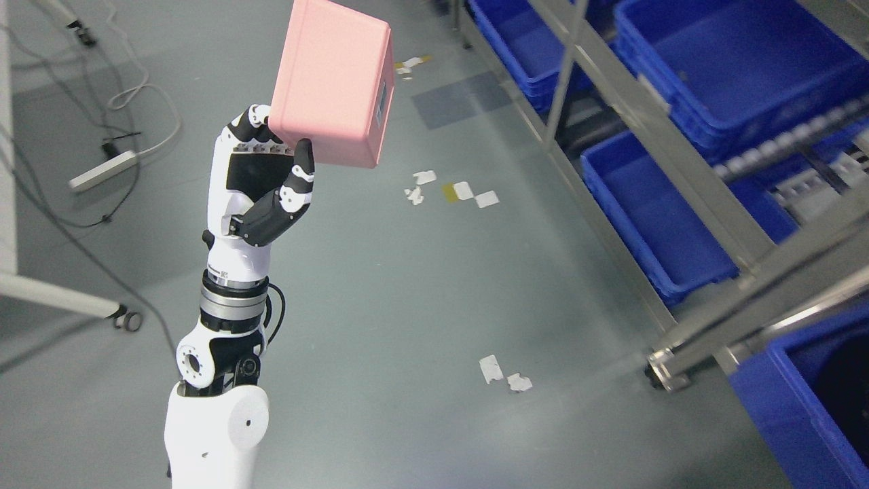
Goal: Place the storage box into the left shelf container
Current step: 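Hold the pink box aloft in the left hand while turning to the rack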
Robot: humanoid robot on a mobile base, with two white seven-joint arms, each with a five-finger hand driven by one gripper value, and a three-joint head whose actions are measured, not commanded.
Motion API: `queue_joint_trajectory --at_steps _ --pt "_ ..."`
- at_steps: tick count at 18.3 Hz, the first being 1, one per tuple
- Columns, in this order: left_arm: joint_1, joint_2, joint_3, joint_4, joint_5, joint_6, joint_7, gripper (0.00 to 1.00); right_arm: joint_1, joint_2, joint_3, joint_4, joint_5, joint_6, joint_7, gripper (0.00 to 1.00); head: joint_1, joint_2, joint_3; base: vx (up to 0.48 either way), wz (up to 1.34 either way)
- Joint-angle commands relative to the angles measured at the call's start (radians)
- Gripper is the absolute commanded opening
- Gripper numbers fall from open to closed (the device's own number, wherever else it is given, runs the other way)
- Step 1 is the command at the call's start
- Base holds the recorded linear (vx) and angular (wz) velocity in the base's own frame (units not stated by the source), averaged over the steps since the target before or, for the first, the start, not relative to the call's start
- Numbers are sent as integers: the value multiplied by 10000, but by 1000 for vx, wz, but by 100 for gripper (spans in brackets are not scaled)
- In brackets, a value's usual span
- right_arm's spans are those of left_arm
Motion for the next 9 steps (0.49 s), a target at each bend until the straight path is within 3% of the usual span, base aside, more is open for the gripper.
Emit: queue_joint_trajectory --at_steps 1,9 --pt "233 175 147 -203 1 6 -6 1 -44 -175 1 -175 -215 -8 12 100 0 0 0 193 980" --pt "387 175 115 -203 1 83 -113 2 -44 -175 1 -175 -215 8 -3 100 0 2 0 289 686"
